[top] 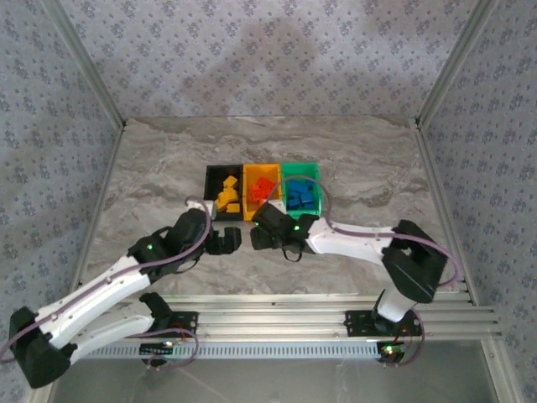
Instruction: Sort the legos into containers by color
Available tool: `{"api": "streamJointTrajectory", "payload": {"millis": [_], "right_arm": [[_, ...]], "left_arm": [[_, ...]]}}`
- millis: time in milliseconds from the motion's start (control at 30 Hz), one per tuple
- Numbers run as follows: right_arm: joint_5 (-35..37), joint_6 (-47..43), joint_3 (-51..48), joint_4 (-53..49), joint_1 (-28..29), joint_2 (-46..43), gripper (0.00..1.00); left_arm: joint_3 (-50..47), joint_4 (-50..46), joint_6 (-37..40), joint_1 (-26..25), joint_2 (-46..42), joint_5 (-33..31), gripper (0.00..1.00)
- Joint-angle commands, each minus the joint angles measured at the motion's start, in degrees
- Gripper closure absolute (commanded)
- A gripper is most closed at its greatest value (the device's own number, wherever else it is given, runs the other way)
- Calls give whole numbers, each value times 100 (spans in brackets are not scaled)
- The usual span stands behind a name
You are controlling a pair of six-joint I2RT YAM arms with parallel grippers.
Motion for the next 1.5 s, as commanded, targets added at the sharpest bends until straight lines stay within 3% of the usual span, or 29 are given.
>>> {"api": "streamJointTrajectory", "payload": {"millis": [0, 267, 567, 833, 1033, 1233, 1467], "right_arm": [[446, -99, 402, -485, 13, 409, 27], [209, -237, 749, -533, 100, 1023, 32], [43, -160, 1146, -460, 497, 1095, 34], [-20, 86, 1262, -758, 329, 1407, 28], [-56, 66, 1500, -858, 274, 1736, 31], [-65, -187, 1357, -487, 371, 1467, 33], [53, -235, 1539, -718, 572, 1106, 31]], "left_arm": [[-231, -432, -338, 106, -451, -189, 0], [-387, -603, -308, 388, -862, -186, 0], [-403, -675, -253, 602, -1005, -107, 0], [-508, -677, -251, 717, -1082, -42, 1], [-489, -829, -242, 750, -1099, -77, 0], [-500, -853, -230, 755, -1126, -71, 0], [-417, -859, -186, 820, -1134, -38, 0]]}}
